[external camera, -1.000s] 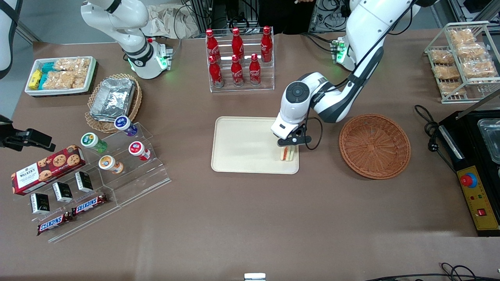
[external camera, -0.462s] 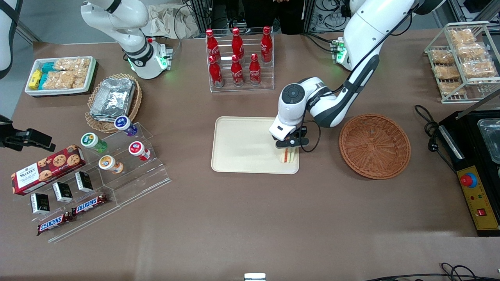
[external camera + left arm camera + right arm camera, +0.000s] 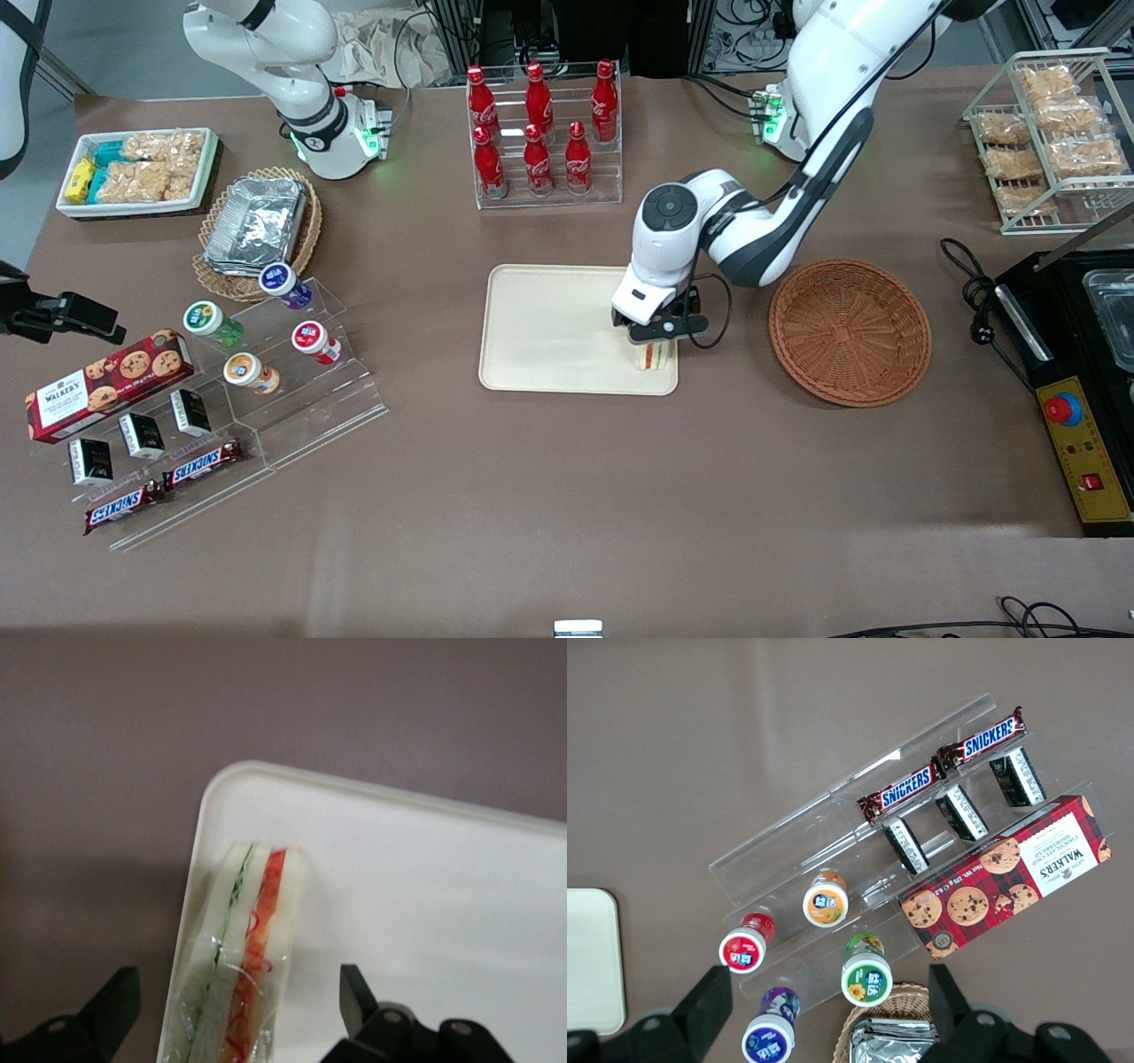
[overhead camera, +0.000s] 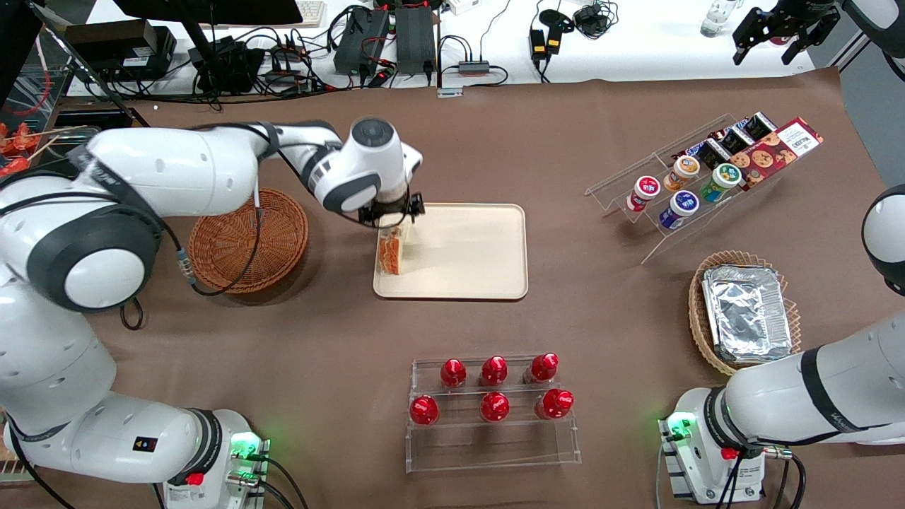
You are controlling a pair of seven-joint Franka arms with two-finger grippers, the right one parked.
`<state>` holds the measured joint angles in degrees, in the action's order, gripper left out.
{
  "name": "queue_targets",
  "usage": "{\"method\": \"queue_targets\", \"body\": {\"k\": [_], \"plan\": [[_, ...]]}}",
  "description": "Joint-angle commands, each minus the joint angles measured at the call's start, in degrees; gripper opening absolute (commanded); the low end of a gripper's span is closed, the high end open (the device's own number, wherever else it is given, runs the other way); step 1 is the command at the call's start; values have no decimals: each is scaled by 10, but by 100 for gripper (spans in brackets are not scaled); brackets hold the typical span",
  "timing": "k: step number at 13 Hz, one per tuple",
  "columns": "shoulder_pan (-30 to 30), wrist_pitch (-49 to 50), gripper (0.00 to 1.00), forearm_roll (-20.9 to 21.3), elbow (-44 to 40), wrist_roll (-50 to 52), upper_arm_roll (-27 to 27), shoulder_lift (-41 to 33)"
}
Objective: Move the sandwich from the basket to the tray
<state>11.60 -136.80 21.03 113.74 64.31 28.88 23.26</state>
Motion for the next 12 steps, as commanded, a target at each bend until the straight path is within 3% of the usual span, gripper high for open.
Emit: {"method": "queue_targets", "body": {"k": [1, 5, 7, 8, 10, 12], "plan": [[-8, 117, 100, -73, -58, -3, 0, -84], [-53, 287, 100, -100, -175, -20, -6, -135], [-91, 358, 100, -120, -203, -94, -21, -171], [-91, 395, 100, -138, -214, -164, -52, -196], [-60, 458, 100, -176, -217, -336, -163, -249], [-48, 512, 100, -185, -219, -553, -252, -284]]}}
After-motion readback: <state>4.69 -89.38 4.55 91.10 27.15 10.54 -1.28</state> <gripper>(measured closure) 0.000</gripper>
